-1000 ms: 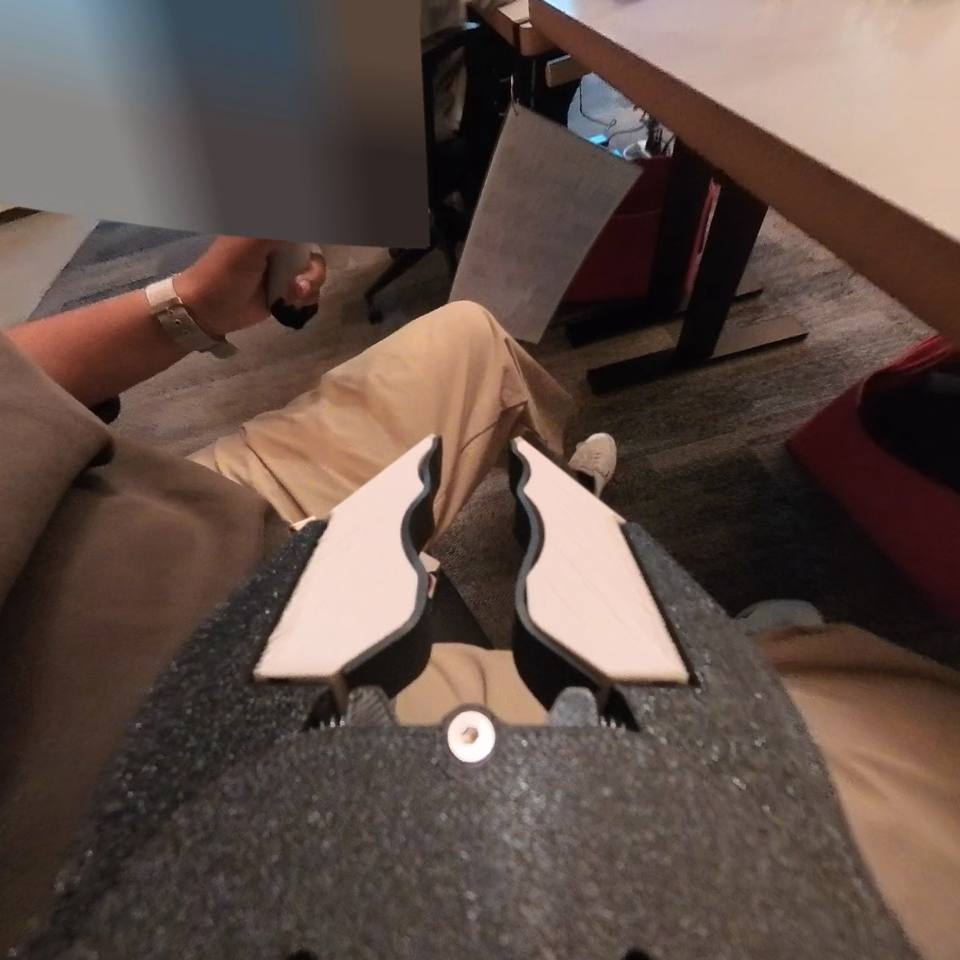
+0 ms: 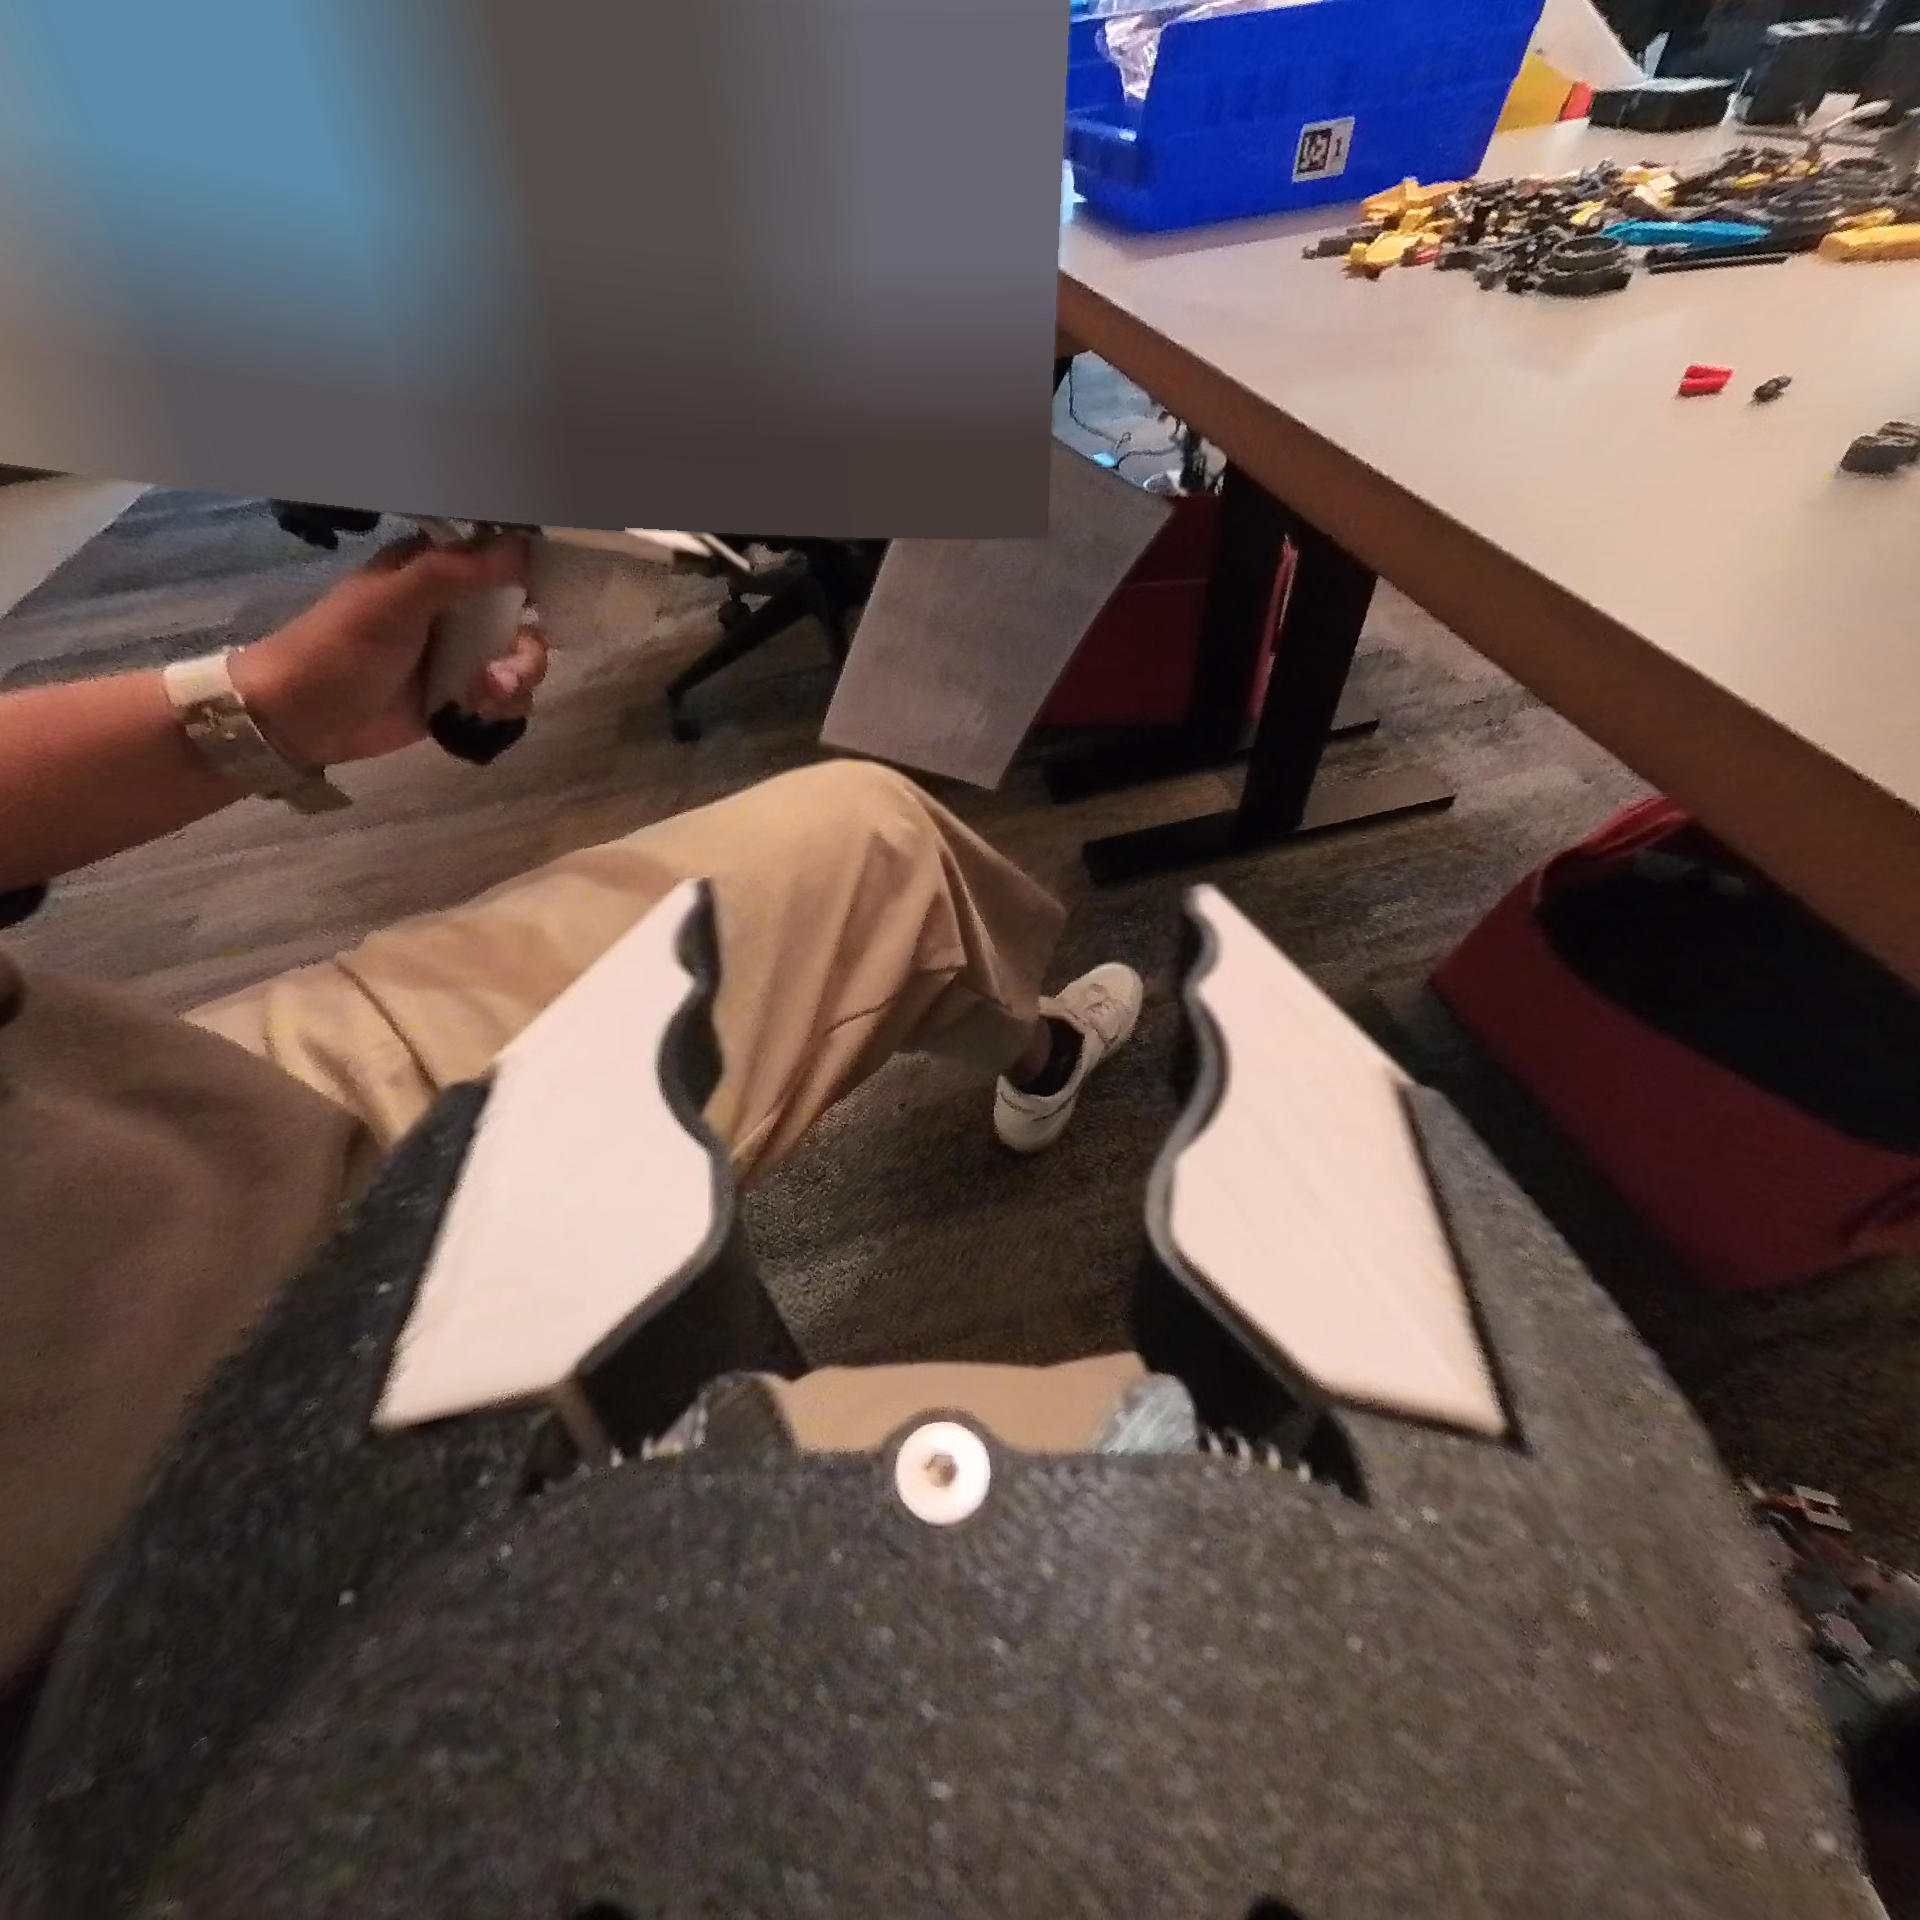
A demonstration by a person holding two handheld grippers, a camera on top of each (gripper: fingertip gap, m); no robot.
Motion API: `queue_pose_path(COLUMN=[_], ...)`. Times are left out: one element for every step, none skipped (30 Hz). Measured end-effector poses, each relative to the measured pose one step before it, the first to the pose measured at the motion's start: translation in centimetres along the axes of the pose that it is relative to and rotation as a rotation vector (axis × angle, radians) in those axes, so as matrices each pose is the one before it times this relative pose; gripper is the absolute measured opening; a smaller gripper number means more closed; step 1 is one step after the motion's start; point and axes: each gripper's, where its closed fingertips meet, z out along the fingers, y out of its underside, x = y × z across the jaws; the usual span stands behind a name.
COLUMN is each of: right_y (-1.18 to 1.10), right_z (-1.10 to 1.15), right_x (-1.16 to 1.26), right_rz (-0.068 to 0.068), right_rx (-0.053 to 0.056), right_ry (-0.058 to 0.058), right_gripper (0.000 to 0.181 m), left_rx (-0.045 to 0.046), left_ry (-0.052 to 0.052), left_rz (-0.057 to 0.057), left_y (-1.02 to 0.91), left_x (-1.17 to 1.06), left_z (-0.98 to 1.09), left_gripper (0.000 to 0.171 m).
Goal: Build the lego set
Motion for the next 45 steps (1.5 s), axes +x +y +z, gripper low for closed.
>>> queue_pose_path(right_y=[0.225, 0.36, 0.429, 0.455, 0.453, 0.505, 0.623, 0.695, 0.659, 0.582, 0.512, 0.443, 0.426, 0.374, 0.244, 0.082, -0.034, -0.109, -0.202, -0.231, -0.211, -0.148, -0.134, -0.129, -0.132, -0.141, -0.142, -0.16, -0.147, -0.075, 0.053, 0.141, 0.187, 0.216, 0.231, 0.197, 0.165, 0.107, 0.087, 0.084, 0.057, 0.053, 0.049, 0.029, 0.023], right_z=[-0.302, -0.288, -0.285, -0.312, -0.298, -0.278, -0.239, -0.216, -0.225, -0.252, -0.275, -0.286, -0.305, -0.317, -0.301, -0.271, -0.228, -0.249, -0.272, -0.299, -0.289, -0.287, -0.268, -0.23, -0.176, -0.113, -0.061, -0.008, 0.035, 0.075, 0.096, 0.098, 0.079, 0.067, 0.031, -0.004, -0.022, -0.033, -0.008, 0.015, 0.049, 0.055, 0.043, 0.001, -0.072], right_x=[-0.197, -0.259, -0.378, -0.49, -0.548, -0.398, -0.24, -0.359, -0.518, -0.485, -0.489, -0.537, -0.494, -0.439, -0.561, -0.52, -0.361, -0.267, -0.217, -0.071, 0.087, 0.238, 0.338, 0.37, 0.38, 0.385, 0.383, 0.332, 0.267, 0.237, 0.303, 0.377, 0.415, 0.448, 0.508, 0.542, 0.571, 0.581, 0.559, 0.512, 0.452, 0.39, 0.302, 0.212, 0.174], right_rz=[-0.0006, -0.0051, -0.0097, -0.0126, -0.0085, -0.0026, 0.0025, 0.0028, 0.0034, 0.0039, 0.0017, 0.0005, 0.0018, 0.002, 0.0, 0.0063, 0.0138, 0.0139, 0.008, 0.0, -0.0086, -0.0145, -0.0151, -0.01, -0.0025, 0.0036, 0.0095, 0.0145, 0.0152, 0.0102, 0.0021, -0.0054, -0.0099, -0.012, -0.0121, -0.0092, -0.0036, 0.0034, 0.0114, 0.0183, 0.0223, 0.0236, 0.0235, 0.0199, 0.011], right_rx=[0.0033, -0.0053, -0.0071, -0.0068, -0.0063, -0.0099, -0.0167, -0.0216, -0.0185, -0.0137, -0.0087, -0.0047, -0.0054, -0.0042, 0.0031, 0.009, 0.011, 0.012, 0.0141, 0.0142, 0.0094, 0.004, 0.0043, 0.0068, 0.0088, 0.0111, 0.0128, 0.0142, 0.015, 0.0114, 0.0049, 0.0006, -0.0009, -0.002, -0.0023, -0.0003, 0.0038, 0.008, 0.0106, 0.0113, 0.011, 0.0102, 0.0084, 0.0056, 0.0032], right_ry=[0.0064, 0.0061, 0.0009, -0.0054, -0.0064, 0.0038, 0.0159, 0.0076, 0.0002, 0.004, 0.0043, 0.0001, 0.0003, 0.0002, -0.012, -0.0139, -0.0069, -0.0056, -0.0049, 0.0, 0.0054, 0.0099, 0.0109, 0.0084, 0.0061, 0.0049, 0.0039, 0.0019, -0.0009, -0.0017, 0.0028, 0.0081, 0.0102, 0.0118, 0.0147, 0.016, 0.0159, 0.0148, 0.0113, 0.0066, 0.0029, 0.0001, -0.0029, -0.005, -0.0034], right_gripper=[0.099, 0.106, 0.112, 0.12, 0.129, 0.131, 0.131, 0.13, 0.128, 0.124, 0.119, 0.112, 0.103, 0.089, 0.069, 0.057, 0.054, 0.052, 0.049, 0.047, 0.047, 0.046, 0.046, 0.046, 0.046, 0.046, 0.046, 0.046, 0.046, 0.046, 0.046, 0.046, 0.046, 0.046, 0.046, 0.046, 0.045, 0.045, 0.045, 0.045, 0.045, 0.045, 0.044, 0.045, 0.045], left_rx=[-0.02, -0.01918, -0.01757, -0.0157, -0.01476, -0.01834, -0.0229, -0.0195, -0.01101, -0.00197, 0.00073, 0.00241, 0.00611, 0.00866, 0.01134, 0.01416, 0.01645, 0.01741, 0.01719, 0.01434, 0.00985, 0.00998, 0.01401, 0.01685, 0.02082, 0.02488, 0.02806, 0.02968, 0.03056, 0.02844, 0.01748, -0.00507, -0.02468, -0.03142, -0.02507, -0.01372, -0.00606, -0.00185, 0.00095, 0.00239, 0.00243, 0.00043, -0.00203, -0.00408, -0.0051], left_ry=[-0.005, -0.0053, -0.0069, -0.0057, -0.0017, 0.0037, 0.0086, 0.0109, 0.0088, 0.0015, -0.0045, -0.0063, -0.0063, -0.0041, 0.0007, 0.0015, -0.0007, -0.0021, -0.0014, -0.0001, -0.0026, -0.0096, -0.0112, -0.005, 0.0014, 0.0032, 0.0029, 0.0054, 0.0101, 0.0182, 0.0247, 0.0198, 0.0043, -0.008, -0.0148, -0.0145, -0.0086, -0.0034, -0.0002, 0.0006, 0.0013, 0.0017, 0.0012, 0.0008, 0.0015], left_rz=[0.007, 0.0086, 0.0082, 0.0045, -0.0018, -0.0112, -0.0198, -0.021, -0.0159, -0.0085, -0.0054, -0.0053, -0.0066, -0.0107, -0.013, -0.0135, -0.0132, -0.0127, -0.0111, -0.0077, -0.0014, 0.0045, 0.0043, -0.0015, -0.006, -0.0087, -0.0115, -0.0163, -0.023, -0.027, -0.0225, -0.0128, -0.0019, 0.0092, 0.015, 0.0147, 0.0088, 0.0008, -0.0046, -0.0067, -0.0066, -0.005, -0.0023, 0.0004, 0.0024], left_y=[1.02, 1.062, 1.053, 1.027, 1.026, 1.085, 1.174, 1.158, 1.02, 0.821, 0.667, 0.535, 0.41, 0.293, 0.19, 0.092, 0.002, -0.071, -0.119, -0.117, -0.054, -0.06, -0.134, -0.203, -0.265, -0.321, -0.387, -0.426, -0.461, -0.438, -0.257, 0.054, 0.284, 0.34, 0.208, 0.024, -0.084, -0.141, -0.157, -0.148, -0.121, -0.051, 0.003, 0.059, 0.098], left_x=[0.407, 0.453, 0.46, 0.482, 0.521, 0.511, 0.482, 0.46, 0.436, 0.371, 0.282, 0.217, 0.173, 0.16, 0.17, 0.158, 0.098, 0.075, 0.109, 0.161, 0.163, 0.071, 0.04, 0.13, 0.215, 0.244, 0.229, 0.238, 0.32, 0.443, 0.535, 0.409, 0.13, -0.064, -0.145, -0.124, -0.057, -0.007, 0.024, 0.038, 0.058, 0.062, 0.072, 0.075, 0.109], left_z=[-0.198, -0.223, -0.253, -0.244, -0.231, -0.168, -0.125, -0.125, -0.214, -0.322, -0.429, -0.488, -0.52, -0.525, -0.512, -0.473, -0.447, -0.415, -0.374, -0.333, -0.312, -0.242, -0.165, -0.079, 0.029, 0.133, 0.234, 0.333, 0.398, 0.438, 0.437, 0.435, 0.379, 0.307, 0.206, 0.127, 0.11, 0.116, 0.127, 0.141, 0.181, 0.207, 0.243, 0.284, 0.32], left_gripper=[0.038, 0.039, 0.039, 0.04, 0.04, 0.041, 0.042, 0.042, 0.042, 0.042, 0.042, 0.042, 0.042, 0.042, 0.042, 0.042, 0.042, 0.042, 0.042, 0.042, 0.042, 0.042, 0.042, 0.042, 0.043, 0.042, 0.042, 0.042, 0.042, 0.042, 0.042, 0.043, 0.043, 0.043, 0.042, 0.043, 0.043, 0.042, 0.043, 0.043, 0.043, 0.043, 0.043, 0.043, 0.043])
